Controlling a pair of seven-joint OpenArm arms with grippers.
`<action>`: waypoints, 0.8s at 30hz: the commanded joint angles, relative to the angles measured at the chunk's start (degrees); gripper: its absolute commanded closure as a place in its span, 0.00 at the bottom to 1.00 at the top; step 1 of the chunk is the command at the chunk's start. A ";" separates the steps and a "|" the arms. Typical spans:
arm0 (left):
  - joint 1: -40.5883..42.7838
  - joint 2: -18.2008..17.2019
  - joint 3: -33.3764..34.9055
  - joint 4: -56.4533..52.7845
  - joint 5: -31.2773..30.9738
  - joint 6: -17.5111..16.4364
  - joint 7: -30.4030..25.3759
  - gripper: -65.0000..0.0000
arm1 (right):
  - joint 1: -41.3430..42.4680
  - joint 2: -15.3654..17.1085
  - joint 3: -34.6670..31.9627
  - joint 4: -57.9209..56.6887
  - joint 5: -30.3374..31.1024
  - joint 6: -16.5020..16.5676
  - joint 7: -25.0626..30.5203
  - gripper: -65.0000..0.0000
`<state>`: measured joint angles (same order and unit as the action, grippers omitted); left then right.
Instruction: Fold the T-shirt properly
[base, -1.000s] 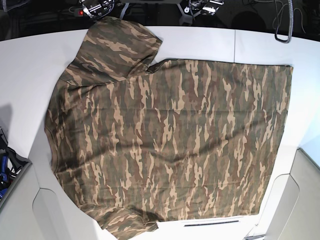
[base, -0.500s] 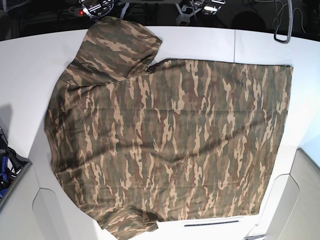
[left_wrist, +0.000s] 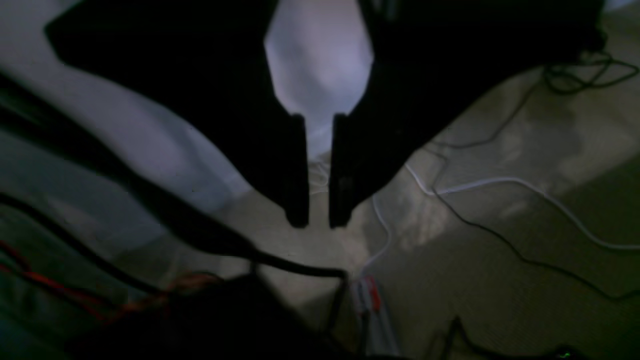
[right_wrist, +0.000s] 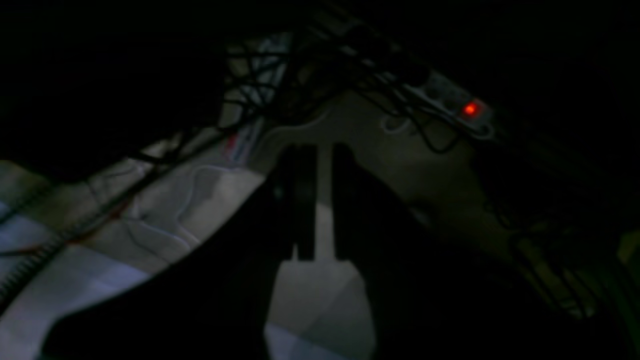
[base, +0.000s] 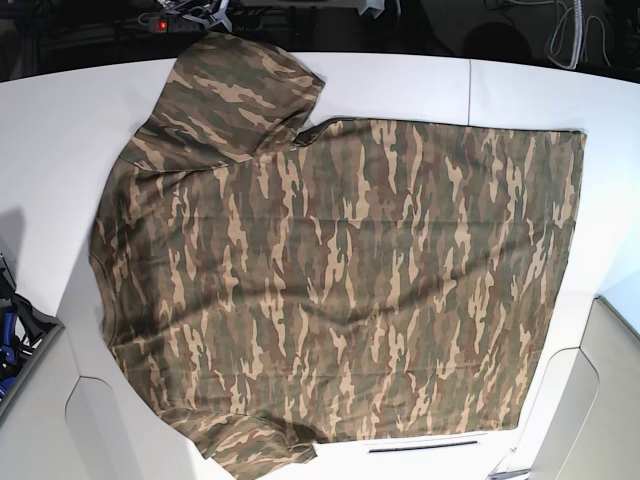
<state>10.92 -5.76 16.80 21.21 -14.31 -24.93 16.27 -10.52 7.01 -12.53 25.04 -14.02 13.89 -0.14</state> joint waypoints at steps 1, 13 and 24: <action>1.29 -1.14 -0.02 1.88 -0.20 -0.44 -0.17 0.86 | -1.60 0.94 0.09 1.68 0.15 1.33 0.33 0.92; 19.96 -7.96 -11.21 29.79 -3.80 -2.40 2.60 0.86 | -20.33 12.41 0.09 27.15 15.65 14.91 0.31 0.92; 34.69 -7.93 -27.41 58.03 -8.61 -2.78 7.28 0.81 | -38.82 20.61 5.68 58.21 22.23 19.17 0.07 0.92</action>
<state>44.82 -13.34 -10.57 78.89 -22.65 -27.29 23.92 -48.62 27.18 -6.90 82.81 7.49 32.32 -1.45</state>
